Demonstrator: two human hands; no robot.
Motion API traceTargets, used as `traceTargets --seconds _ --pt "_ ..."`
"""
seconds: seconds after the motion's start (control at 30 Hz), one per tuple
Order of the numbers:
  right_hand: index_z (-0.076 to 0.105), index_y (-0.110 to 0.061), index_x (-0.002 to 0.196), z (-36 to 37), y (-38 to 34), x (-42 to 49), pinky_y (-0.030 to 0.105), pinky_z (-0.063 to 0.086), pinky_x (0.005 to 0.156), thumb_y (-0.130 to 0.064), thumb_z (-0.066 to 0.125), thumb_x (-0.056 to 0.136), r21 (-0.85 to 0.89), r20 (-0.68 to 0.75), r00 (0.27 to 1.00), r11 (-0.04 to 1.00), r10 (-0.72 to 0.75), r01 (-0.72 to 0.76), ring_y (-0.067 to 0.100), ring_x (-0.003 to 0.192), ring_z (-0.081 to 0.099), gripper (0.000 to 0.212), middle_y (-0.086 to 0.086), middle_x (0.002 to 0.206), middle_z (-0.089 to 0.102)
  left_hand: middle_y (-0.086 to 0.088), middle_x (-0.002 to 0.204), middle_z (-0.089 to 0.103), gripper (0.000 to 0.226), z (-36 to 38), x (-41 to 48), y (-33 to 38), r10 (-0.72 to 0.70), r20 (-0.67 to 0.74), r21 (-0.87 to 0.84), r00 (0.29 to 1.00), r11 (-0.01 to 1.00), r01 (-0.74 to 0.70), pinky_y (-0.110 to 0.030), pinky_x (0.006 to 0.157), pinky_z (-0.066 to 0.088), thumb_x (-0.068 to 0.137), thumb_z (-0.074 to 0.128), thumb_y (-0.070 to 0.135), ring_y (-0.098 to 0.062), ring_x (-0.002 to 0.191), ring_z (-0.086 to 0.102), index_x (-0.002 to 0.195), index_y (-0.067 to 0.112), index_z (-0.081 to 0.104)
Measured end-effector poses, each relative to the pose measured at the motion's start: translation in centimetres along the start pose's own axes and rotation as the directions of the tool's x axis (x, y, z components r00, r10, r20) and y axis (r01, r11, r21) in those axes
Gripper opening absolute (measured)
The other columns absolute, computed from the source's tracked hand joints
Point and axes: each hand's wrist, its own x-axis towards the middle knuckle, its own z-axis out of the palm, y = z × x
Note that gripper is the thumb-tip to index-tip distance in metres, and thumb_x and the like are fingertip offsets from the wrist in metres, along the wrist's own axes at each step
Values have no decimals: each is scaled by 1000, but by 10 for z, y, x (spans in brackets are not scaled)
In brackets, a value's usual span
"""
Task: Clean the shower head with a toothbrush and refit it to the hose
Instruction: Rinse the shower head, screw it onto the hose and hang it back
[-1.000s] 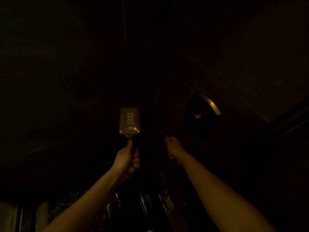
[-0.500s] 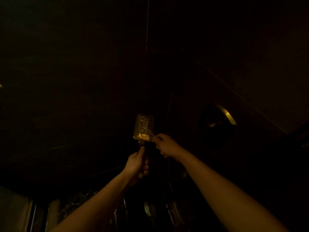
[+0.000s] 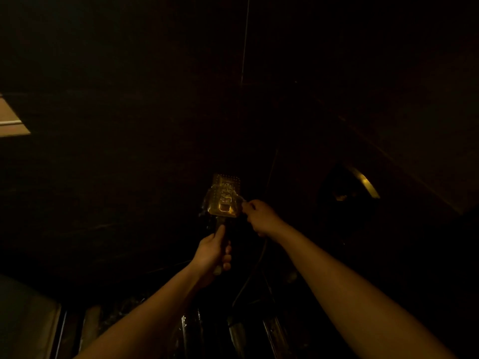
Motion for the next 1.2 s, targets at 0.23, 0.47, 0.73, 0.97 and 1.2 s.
traceTargets --seconds 0.23,0.47,0.73,0.97,1.2 --pt "55 -24 89 18 -6 -13 24 35 51 -38 39 105 -106 144 988 992 -48 64 8 57 47 27 -4 73 53 -1 64 44 32 2 0 4 22 9 -9 1000 1000 -22 -20 38 32 102 42 44 -8 44 37 102 12 50" --pt "57 -17 92 -2 0 -17 21 35 44 -35 40 105 -145 104 994 989 44 -28 8 53 46 28 -2 69 52 -3 66 44 33 3 0 6 33 29 -2 999 999 -33 -19 38 34 102 40 44 -10 46 38 99 11 47" --pt "58 -16 103 -5 -16 -16 25 35 47 -41 37 105 -110 14 999 993 37 -35 10 56 47 33 0 76 54 -3 65 46 36 3 7 9 42 42 14 998 999 -42 -21 39 35 101 41 47 -10 45 40 102 11 49" --pt "59 -24 82 19 -21 -30 20 41 50 -35 44 103 -193 241 969 976 -47 96 3 53 55 28 -6 69 63 -2 61 46 44 -1 22 21 67 48 23 997 997 -68 -21 42 35 102 35 49 -10 45 43 101 10 56" --pt "60 -21 88 -11 -34 -21 22 37 48 -37 44 103 -220 152 987 971 -57 90 7 53 48 27 -4 69 54 -4 68 52 41 -8 29 21 -5 139 -111 990 994 21 -26 48 43 102 37 46 -14 53 48 95 10 54"
